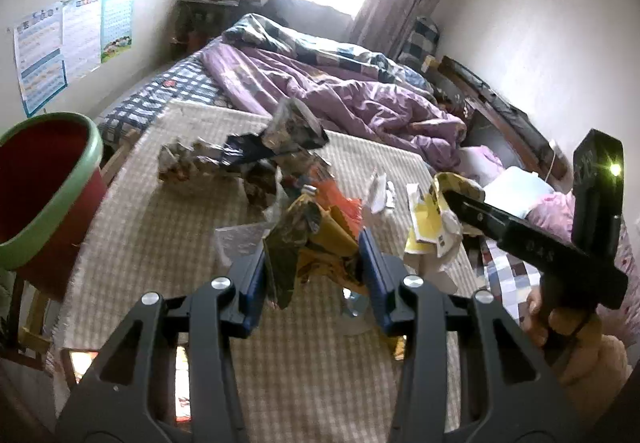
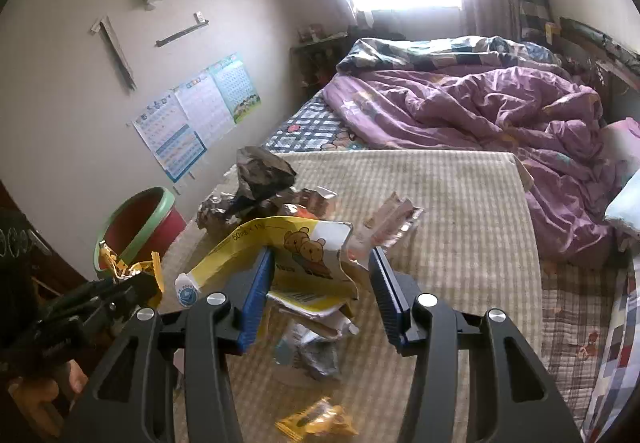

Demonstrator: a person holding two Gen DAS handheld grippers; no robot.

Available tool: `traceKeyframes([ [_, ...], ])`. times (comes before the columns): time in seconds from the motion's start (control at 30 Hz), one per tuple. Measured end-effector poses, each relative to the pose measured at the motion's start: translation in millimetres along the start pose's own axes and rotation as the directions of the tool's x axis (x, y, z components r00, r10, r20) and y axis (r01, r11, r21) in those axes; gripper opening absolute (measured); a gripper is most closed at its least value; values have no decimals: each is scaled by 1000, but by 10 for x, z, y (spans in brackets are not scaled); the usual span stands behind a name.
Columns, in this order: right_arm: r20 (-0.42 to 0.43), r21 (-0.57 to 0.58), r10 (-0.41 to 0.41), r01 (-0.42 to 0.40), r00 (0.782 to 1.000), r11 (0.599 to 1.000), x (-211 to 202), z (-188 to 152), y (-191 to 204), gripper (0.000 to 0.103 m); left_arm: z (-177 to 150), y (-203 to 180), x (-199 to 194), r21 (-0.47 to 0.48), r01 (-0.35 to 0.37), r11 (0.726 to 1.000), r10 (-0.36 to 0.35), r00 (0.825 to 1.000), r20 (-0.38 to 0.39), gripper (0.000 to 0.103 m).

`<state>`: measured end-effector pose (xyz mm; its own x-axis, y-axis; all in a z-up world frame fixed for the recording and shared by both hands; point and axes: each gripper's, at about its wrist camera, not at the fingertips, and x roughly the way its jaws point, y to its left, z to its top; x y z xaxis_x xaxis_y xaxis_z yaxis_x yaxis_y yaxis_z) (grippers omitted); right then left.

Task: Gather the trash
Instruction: 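Carry the yellow wrapper to the bucket and open the left tool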

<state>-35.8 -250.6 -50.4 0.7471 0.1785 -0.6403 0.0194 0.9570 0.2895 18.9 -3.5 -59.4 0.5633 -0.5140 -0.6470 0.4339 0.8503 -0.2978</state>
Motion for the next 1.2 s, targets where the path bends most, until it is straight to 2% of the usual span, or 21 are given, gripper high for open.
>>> traceKeyframes([
  [0.27, 18, 12, -23, 23, 1000, 1000, 67, 54, 358, 48, 103, 364, -134, 3, -58, 998, 58, 998, 16, 41],
  [0.73, 51, 19, -53, 52, 997, 998, 316, 147, 1227, 48, 365, 1141, -480, 26, -76, 997, 75, 996, 46, 41],
  [1.0, 68, -4, -43, 43, 997, 999, 541, 204, 1728, 48, 545, 1634, -642, 11, -161, 987, 159, 982, 98, 41],
  [1.2, 70, -21, -26, 27, 997, 999, 670, 260, 2027, 48, 557, 1917, -721, -4, -210, 978, 209, 972, 111, 41],
])
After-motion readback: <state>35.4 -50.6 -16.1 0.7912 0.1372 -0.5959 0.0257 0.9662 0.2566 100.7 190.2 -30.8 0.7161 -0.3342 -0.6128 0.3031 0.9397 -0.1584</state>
